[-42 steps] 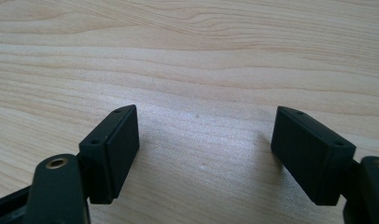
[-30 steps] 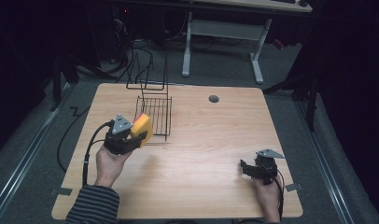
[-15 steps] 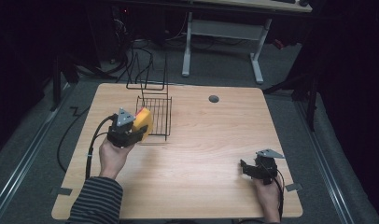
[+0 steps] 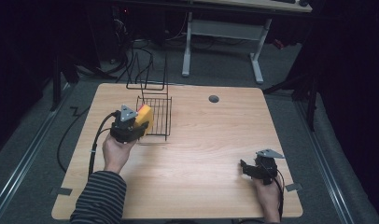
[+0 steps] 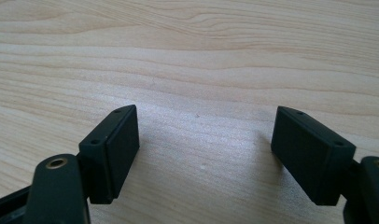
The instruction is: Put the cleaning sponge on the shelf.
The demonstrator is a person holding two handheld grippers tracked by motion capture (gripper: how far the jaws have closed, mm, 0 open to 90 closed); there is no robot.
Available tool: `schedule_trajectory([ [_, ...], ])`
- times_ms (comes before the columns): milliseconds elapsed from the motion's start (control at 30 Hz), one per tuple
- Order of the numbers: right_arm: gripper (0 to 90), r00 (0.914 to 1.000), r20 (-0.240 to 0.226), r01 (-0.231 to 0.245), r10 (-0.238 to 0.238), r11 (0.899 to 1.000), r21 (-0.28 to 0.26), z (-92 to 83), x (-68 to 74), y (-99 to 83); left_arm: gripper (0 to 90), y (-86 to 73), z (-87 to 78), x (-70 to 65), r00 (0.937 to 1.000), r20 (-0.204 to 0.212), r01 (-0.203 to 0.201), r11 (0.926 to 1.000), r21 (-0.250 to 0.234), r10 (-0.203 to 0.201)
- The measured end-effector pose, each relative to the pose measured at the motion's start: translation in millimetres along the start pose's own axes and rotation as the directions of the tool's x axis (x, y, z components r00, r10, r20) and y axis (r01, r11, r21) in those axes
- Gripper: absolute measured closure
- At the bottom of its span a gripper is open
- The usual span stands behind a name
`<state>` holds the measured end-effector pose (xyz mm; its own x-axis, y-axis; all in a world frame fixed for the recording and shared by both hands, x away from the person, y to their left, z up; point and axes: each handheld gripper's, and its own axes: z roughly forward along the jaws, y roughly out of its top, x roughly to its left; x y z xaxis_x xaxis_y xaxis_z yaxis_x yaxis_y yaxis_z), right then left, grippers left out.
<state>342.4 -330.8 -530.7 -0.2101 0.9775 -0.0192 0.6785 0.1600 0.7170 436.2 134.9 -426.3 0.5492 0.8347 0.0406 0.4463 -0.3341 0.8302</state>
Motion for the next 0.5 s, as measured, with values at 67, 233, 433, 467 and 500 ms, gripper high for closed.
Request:
schedule_trajectory([
  [67, 23.6, 1.0, 0.0, 0.0, 0.0, 1.0, 0.0, 0.0, 0.0, 0.0, 61.2, 1.2, 2.0, 0.7, 1.0, -0.006, -0.003, 1.0, 0.003, 0.003],
  [233, 23.6, 1.0, -0.001, -0.002, 0.002, 1.0, 0.002, -0.1, 0.2, 0.0, 61.2, 4.4, 6.5, 1.1, 0.9999, -0.007, 0.009, 1.0, 0.001, -0.009],
  [433, 23.6, 1.0, -0.001, -0.003, 0.003, 1.0, 0.002, -0.2, 0.3, -0.1, 61.2, 8.6, 13.7, 2.3, 0.9998, -0.014, 0.014, 0.9999, 0.005, -0.014],
  [467, 23.5, 1.0, -0.001, -0.003, 0.003, 1.0, 0.002, -0.2, 0.3, -0.1, 61.2, 9.1, 15.1, 2.4, 0.9998, -0.014, 0.015, 0.9999, 0.0, -0.015],
  [500, 23.6, 1.0, -0.001, -0.003, 0.003, 1.0, 0.002, -0.2, 0.3, -0.1, 61.1, 9.2, 16.4, 2.0, 0.9997, -0.013, 0.02, 0.9998, -0.003, -0.02],
])
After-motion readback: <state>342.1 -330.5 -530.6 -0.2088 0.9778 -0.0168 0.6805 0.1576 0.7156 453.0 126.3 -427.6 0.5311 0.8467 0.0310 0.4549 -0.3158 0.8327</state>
